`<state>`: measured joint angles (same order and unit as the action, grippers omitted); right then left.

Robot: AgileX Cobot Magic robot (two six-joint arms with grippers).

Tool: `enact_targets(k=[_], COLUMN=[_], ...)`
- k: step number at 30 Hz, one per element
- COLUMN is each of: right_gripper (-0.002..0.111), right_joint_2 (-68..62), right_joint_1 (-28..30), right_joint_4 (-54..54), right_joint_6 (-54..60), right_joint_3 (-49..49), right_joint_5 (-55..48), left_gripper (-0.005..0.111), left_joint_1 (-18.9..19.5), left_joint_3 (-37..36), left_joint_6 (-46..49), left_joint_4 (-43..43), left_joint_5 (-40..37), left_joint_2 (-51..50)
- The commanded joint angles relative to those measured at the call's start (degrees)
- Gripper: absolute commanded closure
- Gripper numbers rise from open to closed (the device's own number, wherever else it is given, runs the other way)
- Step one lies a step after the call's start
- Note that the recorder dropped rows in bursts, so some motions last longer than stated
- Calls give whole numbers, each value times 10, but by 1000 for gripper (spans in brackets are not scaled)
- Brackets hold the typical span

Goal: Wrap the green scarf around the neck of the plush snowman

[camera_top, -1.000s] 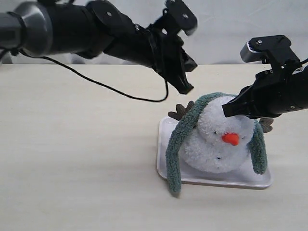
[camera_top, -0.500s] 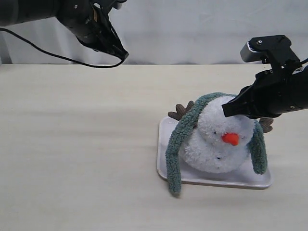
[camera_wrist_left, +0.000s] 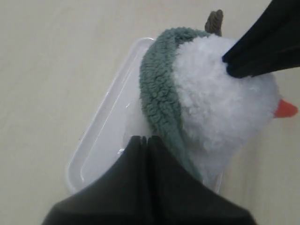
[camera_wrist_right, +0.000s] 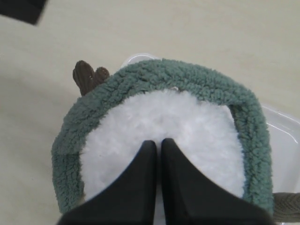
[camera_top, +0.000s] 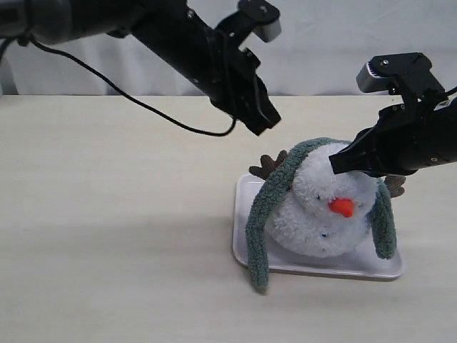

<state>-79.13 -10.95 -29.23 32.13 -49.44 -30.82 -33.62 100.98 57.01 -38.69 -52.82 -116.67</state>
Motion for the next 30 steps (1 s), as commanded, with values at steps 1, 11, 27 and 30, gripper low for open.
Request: enact_targets(k=[1, 11, 27, 30], right_gripper=[104, 93, 93, 93], right_joint_2=[-1, -1, -1, -1], right_joint_1=[1, 1, 1, 1], right_joint_4=[1, 1, -1, -1], right_joint_6=[2, 5, 5, 5], right_joint_3=[5, 5, 5, 5], right_joint_5=[-14, -10, -10, -10], left_gripper=[106, 77, 107, 107], left_joint_1=[-21, -40, -71, -81], left_joint_3=[4, 4, 4, 4], left_joint_6=[20, 171, 212, 237], left_joint_4=[-8, -78, -81, -83], left_joint_5=[44, 65, 98, 60], left_joint_2=[-26, -58, -96, -96])
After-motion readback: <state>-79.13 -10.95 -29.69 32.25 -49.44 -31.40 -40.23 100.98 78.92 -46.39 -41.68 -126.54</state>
